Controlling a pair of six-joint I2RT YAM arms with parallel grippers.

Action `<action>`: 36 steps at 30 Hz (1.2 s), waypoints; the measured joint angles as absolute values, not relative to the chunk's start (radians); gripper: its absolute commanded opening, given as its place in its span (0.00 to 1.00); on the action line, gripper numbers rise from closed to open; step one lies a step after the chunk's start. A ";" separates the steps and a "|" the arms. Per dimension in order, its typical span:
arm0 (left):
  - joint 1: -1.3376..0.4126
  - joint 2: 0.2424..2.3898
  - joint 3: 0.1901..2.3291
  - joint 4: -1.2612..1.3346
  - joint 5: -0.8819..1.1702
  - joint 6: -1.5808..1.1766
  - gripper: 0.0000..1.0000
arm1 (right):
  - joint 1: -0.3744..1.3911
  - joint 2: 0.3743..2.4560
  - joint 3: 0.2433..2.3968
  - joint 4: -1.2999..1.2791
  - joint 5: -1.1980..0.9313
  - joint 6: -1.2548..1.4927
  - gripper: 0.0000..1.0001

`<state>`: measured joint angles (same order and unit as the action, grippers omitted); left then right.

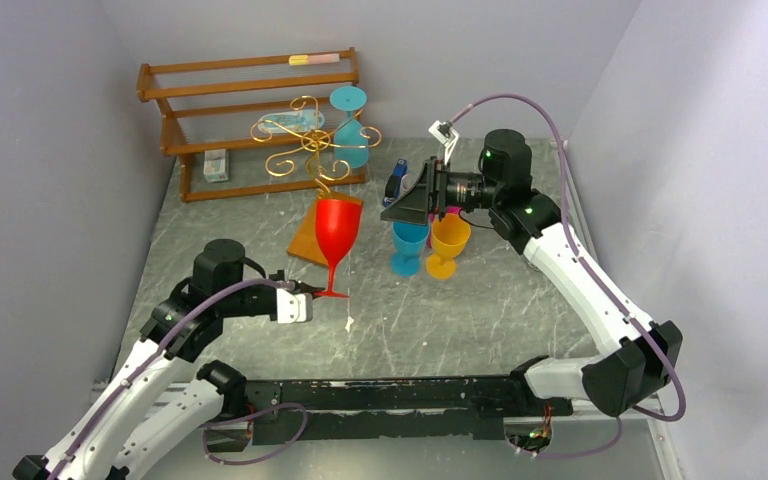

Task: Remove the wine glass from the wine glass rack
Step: Place the wine glass at the center of the board.

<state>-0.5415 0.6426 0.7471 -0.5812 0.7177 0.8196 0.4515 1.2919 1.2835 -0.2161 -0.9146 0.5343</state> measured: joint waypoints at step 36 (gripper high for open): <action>-0.691 0.740 0.774 -0.580 0.715 0.955 0.05 | 0.600 1.552 1.607 -0.606 -1.019 0.313 0.39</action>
